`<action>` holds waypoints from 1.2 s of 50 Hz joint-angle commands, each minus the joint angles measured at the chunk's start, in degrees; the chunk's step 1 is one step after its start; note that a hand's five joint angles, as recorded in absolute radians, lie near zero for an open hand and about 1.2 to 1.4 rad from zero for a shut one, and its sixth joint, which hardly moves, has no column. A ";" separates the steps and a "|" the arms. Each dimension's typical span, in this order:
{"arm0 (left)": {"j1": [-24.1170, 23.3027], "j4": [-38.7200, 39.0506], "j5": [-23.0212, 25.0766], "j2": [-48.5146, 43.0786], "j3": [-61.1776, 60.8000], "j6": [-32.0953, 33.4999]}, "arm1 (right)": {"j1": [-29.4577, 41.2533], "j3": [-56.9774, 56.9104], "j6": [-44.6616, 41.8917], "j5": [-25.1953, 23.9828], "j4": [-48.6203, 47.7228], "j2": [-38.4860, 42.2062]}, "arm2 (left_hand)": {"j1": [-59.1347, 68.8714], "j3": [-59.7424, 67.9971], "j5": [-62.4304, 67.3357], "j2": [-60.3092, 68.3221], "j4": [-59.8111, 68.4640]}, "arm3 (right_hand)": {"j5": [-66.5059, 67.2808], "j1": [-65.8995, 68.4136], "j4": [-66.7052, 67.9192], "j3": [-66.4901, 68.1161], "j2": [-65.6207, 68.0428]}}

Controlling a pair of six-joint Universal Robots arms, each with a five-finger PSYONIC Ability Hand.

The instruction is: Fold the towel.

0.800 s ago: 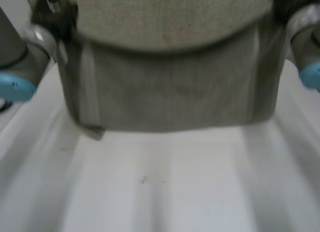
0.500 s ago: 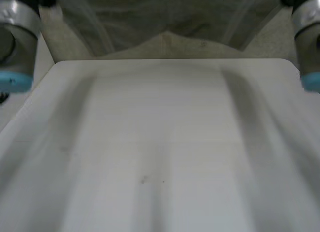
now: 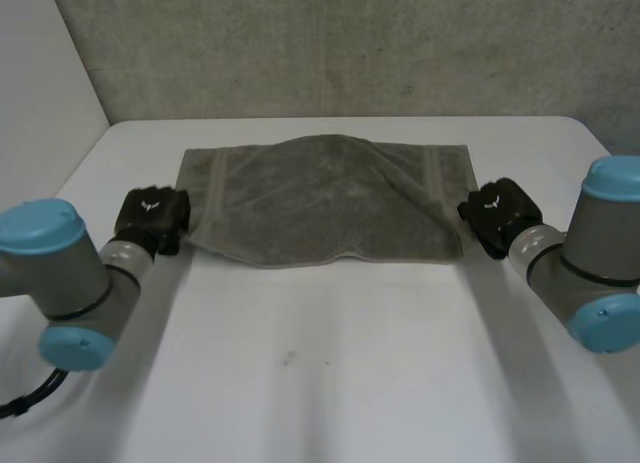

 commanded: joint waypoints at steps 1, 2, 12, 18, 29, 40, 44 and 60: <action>3.79 -18.95 -0.13 10.34 -5.82 11.80 | -2.83 1.08 -4.85 -0.01 19.51 -7.45 | 11.68 10.30 10.55 10.20 10.25 | 13.58 23.99 11.55 11.82 12.51; 3.88 -24.08 -0.13 12.78 -7.64 13.72 | -4.31 1.95 -5.98 -0.01 24.73 -9.45 | 11.68 10.30 10.55 10.20 10.25 | 13.58 23.99 11.55 11.82 12.51; 6.25 -43.29 6.47 25.72 -13.02 19.63 | -11.00 8.37 -17.60 -1.77 41.84 -18.08 | 11.68 10.30 10.55 10.20 10.25 | 13.58 23.99 11.55 11.82 12.51; 7.13 -35.76 8.66 24.24 -11.27 19.19 | -11.00 8.20 -16.11 -2.03 34.56 -16.60 | 11.68 10.30 10.55 10.20 10.25 | 13.58 23.99 11.55 11.82 12.51; 5.02 -22.74 7.87 10.36 0.58 13.93 | -3.97 -2.42 -3.03 -0.37 13.57 -3.78 | 11.68 10.30 10.55 10.20 10.25 | 13.58 23.99 11.55 11.82 12.51; 3.00 -16.94 2.00 -4.14 17.36 9.69 | -0.46 -15.34 -0.37 4.81 -7.62 9.94 | 11.68 10.30 10.55 10.20 10.25 | 13.58 23.99 11.55 11.82 12.51; 2.56 -15.87 0.40 -8.03 22.40 9.78 | -0.45 -19.49 -0.81 7.02 -11.16 14.26 | 11.68 10.30 10.55 10.20 10.25 | 13.58 23.99 11.55 11.82 12.51; -0.16 -15.70 0.31 -21.91 39.80 10.31 | 0.42 -34.16 -5.29 8.52 -12.48 27.97 | -10.11 -11.49 -11.24 -11.59 -11.54 | -25.00 -14.60 -27.03 -26.77 -26.08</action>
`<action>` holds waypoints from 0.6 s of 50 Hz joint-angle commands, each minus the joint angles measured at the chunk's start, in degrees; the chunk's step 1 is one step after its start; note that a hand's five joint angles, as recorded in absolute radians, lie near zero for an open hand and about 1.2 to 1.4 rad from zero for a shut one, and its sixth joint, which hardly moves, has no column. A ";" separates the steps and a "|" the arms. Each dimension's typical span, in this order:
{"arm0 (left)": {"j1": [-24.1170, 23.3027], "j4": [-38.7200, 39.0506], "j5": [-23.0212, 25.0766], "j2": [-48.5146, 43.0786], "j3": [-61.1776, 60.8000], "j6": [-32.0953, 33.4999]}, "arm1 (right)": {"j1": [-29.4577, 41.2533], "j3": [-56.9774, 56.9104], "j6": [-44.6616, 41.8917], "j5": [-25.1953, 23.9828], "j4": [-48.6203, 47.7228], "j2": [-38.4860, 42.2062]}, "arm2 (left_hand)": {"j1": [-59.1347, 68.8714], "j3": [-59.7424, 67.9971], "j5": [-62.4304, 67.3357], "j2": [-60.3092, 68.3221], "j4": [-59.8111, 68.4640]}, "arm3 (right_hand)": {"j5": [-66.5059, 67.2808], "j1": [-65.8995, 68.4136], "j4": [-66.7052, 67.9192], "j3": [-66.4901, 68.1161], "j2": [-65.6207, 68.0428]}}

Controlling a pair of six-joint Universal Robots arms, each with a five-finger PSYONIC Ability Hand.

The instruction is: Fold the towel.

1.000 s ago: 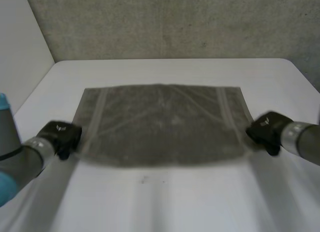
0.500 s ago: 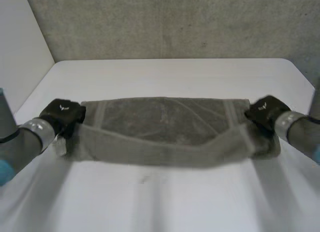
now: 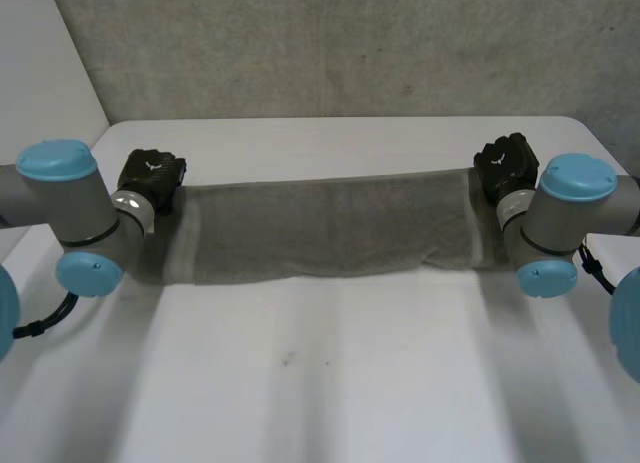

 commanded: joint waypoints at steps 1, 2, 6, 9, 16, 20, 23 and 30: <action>-0.72 -0.16 0.59 -4.56 5.02 0.17 | 0.21 -4.27 -1.34 -0.94 0.32 4.07 | -10.38 -11.71 -11.46 -11.80 -11.76 | -25.38 -14.98 -27.41 -27.14 -26.46; -0.98 -0.08 0.41 -4.64 4.93 0.26 | 0.21 -4.18 -1.17 -0.94 0.32 4.15 | -58.35 -59.68 -59.42 -59.77 -59.73 | -56.42 -46.01 -58.45 -58.18 -57.49; -2.04 -0.16 0.15 -4.38 4.58 0.61 | 0.38 -3.65 -0.55 -1.02 0.67 3.10 | -58.37 -59.70 -59.45 -59.79 -59.75 | -56.42 -46.01 -58.45 -58.18 -57.49; -2.92 -0.07 0.06 -3.33 3.52 0.96 | 0.38 -1.89 0.85 -1.02 0.84 -0.15 | -58.37 -59.70 -59.45 -59.79 -59.75 | -56.42 -46.01 -58.45 -58.18 -57.49; -3.18 -0.07 -0.03 7.28 -3.75 0.27 | -0.23 7.66 11.73 -4.17 2.24 -14.79 | -58.37 -59.70 -59.45 -59.79 -59.75 | -56.42 -46.01 -58.45 -58.18 -57.49; -3.27 -0.07 0.06 13.02 -8.70 -0.53 | -0.49 12.35 15.27 -7.35 4.01 -21.16 | -58.37 -59.70 -59.45 -59.79 -59.75 | -56.42 -46.01 -58.45 -58.18 -57.49; -3.27 0.01 0.06 18.91 -14.58 -2.64 | -0.58 15.86 18.08 -8.49 7.26 -26.69 | -58.37 -59.70 -59.45 -59.79 -59.75 | -56.42 -46.01 -58.45 -58.18 -57.49; -3.45 1.59 0.24 30.23 -28.18 -10.97 | -2.33 19.81 23.35 -8.85 21.90 -31.00 | -58.37 -59.70 -59.45 -59.79 -59.75 | -56.42 -46.01 -58.45 -58.18 -57.49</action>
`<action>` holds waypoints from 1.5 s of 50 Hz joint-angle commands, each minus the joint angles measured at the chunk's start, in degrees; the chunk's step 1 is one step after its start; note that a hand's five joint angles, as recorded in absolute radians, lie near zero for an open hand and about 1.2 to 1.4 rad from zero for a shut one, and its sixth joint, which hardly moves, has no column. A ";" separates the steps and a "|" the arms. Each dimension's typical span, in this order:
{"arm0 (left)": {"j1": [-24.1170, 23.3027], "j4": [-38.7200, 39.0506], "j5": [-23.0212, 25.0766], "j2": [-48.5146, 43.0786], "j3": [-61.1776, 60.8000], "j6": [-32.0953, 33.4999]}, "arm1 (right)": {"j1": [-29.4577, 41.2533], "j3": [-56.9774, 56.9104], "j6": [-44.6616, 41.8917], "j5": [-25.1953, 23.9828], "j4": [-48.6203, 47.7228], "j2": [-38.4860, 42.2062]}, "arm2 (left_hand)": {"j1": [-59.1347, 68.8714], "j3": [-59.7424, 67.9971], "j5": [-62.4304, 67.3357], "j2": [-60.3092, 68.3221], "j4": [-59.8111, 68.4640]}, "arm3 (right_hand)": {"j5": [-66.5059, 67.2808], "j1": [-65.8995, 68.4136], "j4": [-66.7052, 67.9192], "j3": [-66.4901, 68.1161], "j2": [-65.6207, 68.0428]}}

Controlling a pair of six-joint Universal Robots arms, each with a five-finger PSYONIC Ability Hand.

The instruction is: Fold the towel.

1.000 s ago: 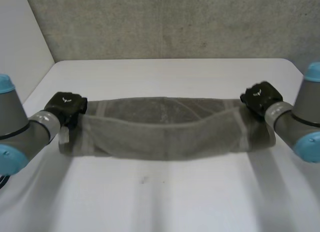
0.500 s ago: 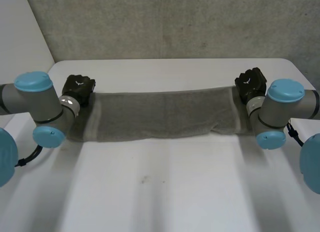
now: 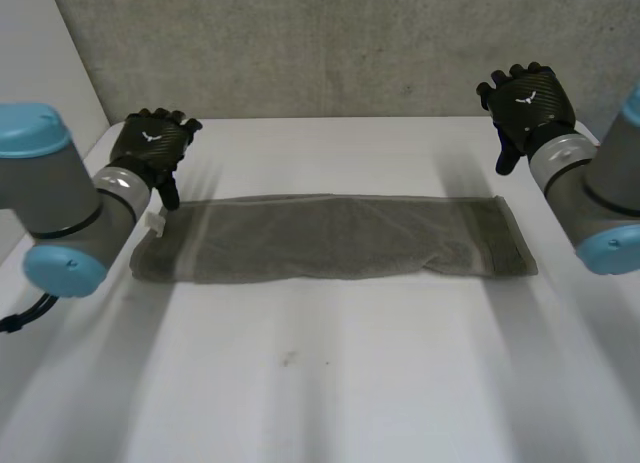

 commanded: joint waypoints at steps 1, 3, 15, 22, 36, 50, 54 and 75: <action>-0.15 1.59 0.13 10.91 -13.03 -7.70 | -1.71 3.96 4.77 -0.55 13.67 -4.45 | 0.03 0.33 -1.67 0.42 0.34 | -3.19 -1.87 -3.23 -2.20 -2.83; -0.58 3.77 0.13 13.97 -17.84 -10.85 | -2.50 4.92 5.12 -0.38 18.75 -4.45 | 0.03 0.33 -1.67 0.42 0.34 | 4.94 6.27 4.91 5.94 5.30; -0.85 12.40 0.04 16.19 -27.53 -13.76 | -4.52 13.63 4.33 -0.82 12.88 -0.84 | 0.03 0.33 -1.67 0.42 0.34 | 19.10 20.42 19.06 20.09 19.46; -0.15 12.66 0.04 15.66 -28.24 -13.76 | -5.49 15.82 2.67 -0.38 6.91 1.96 | 0.03 0.33 -1.67 0.42 0.34 | 21.79 23.11 21.75 22.78 22.15; 0.12 12.66 0.13 15.75 -28.85 -13.76 | -8.12 16.26 -1.46 -0.47 3.48 5.83 | 0.03 0.33 -1.67 0.42 0.34 | 51.74 53.07 51.71 52.74 52.10; 0.12 12.57 0.04 15.92 -29.29 -13.76 | -14.79 11.79 -13.05 8.91 2.95 7.41 | 0.03 0.33 -1.67 0.42 0.34 | 66.81 68.13 66.77 67.80 67.17; 0.12 12.66 0.04 16.10 -29.55 -13.76 | -17.96 9.85 -15.97 14.20 2.86 6.28 | 0.03 0.33 -1.67 0.42 0.34 | 66.81 68.13 66.77 67.80 67.17; 0.12 12.66 -0.05 16.36 -29.73 -13.76 | 12.70 3.96 -6.48 -8.20 -8.48 0.30 | 0.03 0.33 -1.67 0.42 0.34 | 66.81 68.13 66.77 67.80 67.17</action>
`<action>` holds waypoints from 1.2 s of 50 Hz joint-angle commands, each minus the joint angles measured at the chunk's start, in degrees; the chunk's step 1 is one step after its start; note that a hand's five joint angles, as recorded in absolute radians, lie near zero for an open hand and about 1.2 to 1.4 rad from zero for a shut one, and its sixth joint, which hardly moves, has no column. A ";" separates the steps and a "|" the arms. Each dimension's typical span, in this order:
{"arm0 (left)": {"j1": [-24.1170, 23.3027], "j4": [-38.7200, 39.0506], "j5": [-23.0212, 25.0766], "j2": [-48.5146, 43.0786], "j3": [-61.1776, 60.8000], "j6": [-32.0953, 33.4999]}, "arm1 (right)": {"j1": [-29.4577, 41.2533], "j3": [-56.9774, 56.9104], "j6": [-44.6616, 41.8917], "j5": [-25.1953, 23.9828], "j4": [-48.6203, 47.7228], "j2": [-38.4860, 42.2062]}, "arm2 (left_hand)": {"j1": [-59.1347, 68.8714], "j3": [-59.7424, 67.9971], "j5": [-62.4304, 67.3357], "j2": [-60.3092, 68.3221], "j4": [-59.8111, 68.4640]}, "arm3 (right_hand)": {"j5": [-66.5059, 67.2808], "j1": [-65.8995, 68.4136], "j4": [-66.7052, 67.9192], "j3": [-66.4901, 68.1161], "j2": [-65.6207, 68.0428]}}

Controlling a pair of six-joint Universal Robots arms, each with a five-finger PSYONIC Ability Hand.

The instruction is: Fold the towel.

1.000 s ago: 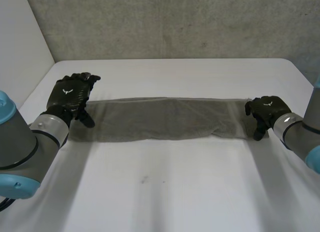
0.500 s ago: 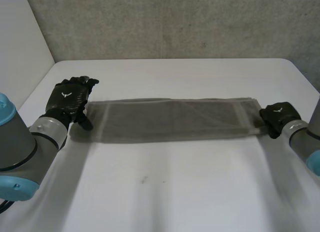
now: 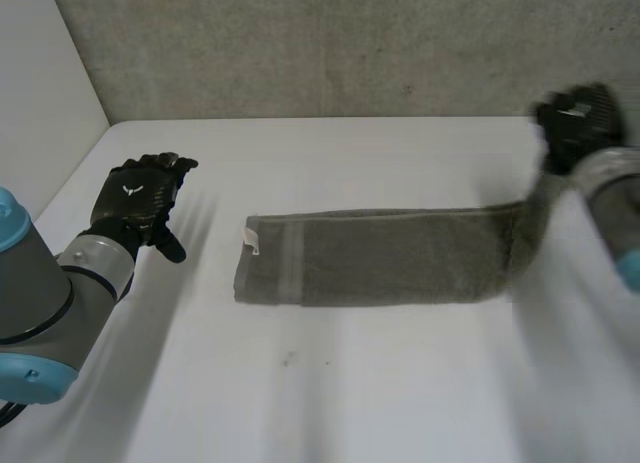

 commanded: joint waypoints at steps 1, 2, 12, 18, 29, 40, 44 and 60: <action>0.07 0.00 -0.05 0.04 0.01 0.00 | 19.42 -6.55 -2.56 -11.64 -5.47 7.98 | 0.03 0.33 -1.67 0.57 0.44 | 13.93 25.52 11.62 12.00 12.80; 0.07 0.00 -0.14 0.04 0.01 0.00 | 19.46 -6.57 -2.57 -11.65 -5.48 8.00 | 0.03 0.33 -1.67 0.57 0.44 | 13.93 25.52 11.62 12.00 12.80; -0.01 0.00 -0.05 0.04 -0.08 0.00 | 32.02 -8.85 -10.81 -17.89 -6.18 22.31 | 0.03 0.33 -1.67 0.57 0.44 | 13.93 25.52 11.62 12.00 12.80; -0.37 0.00 -0.05 -0.05 -0.17 0.00 | 33.43 -8.85 -13.81 -16.93 -5.66 24.53 | 0.03 0.33 -1.67 0.57 0.44 | -38.60 -27.00 -40.91 -40.53 -39.73; -1.25 0.09 0.13 0.04 0.36 -0.09 | 29.32 -1.58 2.41 -1.73 -5.31 9.43 | 0.03 0.33 -1.67 0.57 0.44 | -56.07 -44.48 -58.38 -58.00 -57.20; -10.72 0.53 0.21 -5.22 8.17 0.09 | 16.21 9.87 18.97 -0.84 2.87 2.20 | 0.41 0.71 -1.28 0.95 0.82 | -56.07 -44.48 -58.38 -58.00 -57.20; -13.11 0.44 -0.23 -9.01 10.82 0.44 | 12.88 12.50 18.97 -1.19 4.71 3.86 | 0.92 1.22 -0.78 1.46 1.32 | -56.07 -44.48 -58.38 -58.00 -57.20; -12.76 0.44 -3.92 -11.83 8.89 0.62 | 7.24 12.15 10.11 1.09 -1.51 6.97 | 1.25 1.56 -0.44 1.79 1.66 | 13.93 25.52 11.62 12.00 12.80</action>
